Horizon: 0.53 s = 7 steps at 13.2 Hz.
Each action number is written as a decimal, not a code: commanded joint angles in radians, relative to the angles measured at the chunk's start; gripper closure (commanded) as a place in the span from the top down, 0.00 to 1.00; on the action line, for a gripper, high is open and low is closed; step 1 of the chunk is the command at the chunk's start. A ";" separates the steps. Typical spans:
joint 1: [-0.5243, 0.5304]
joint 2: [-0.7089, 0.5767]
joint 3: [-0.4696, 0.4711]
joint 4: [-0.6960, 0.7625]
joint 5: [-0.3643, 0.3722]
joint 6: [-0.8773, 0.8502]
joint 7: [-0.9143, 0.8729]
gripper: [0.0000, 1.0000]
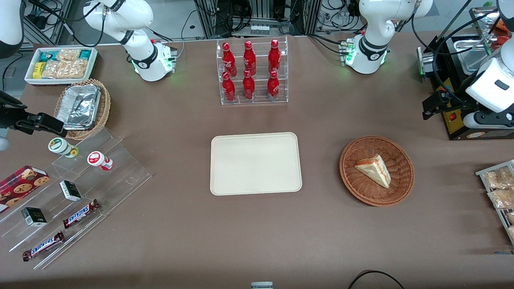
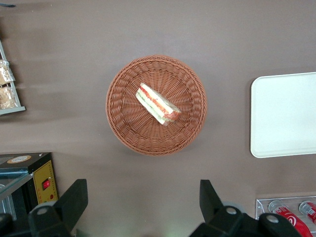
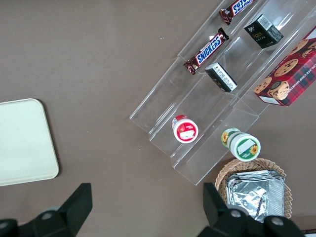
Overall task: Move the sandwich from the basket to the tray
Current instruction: 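Move the left gripper over the wrapped sandwich in the wicker basket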
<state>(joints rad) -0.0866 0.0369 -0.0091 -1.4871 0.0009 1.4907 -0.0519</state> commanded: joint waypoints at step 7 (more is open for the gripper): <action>-0.010 0.095 0.032 0.010 0.001 0.016 -0.068 1.00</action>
<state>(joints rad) -0.0874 0.0823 0.0190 -1.4904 0.0006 1.4937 -0.0939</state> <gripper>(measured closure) 0.000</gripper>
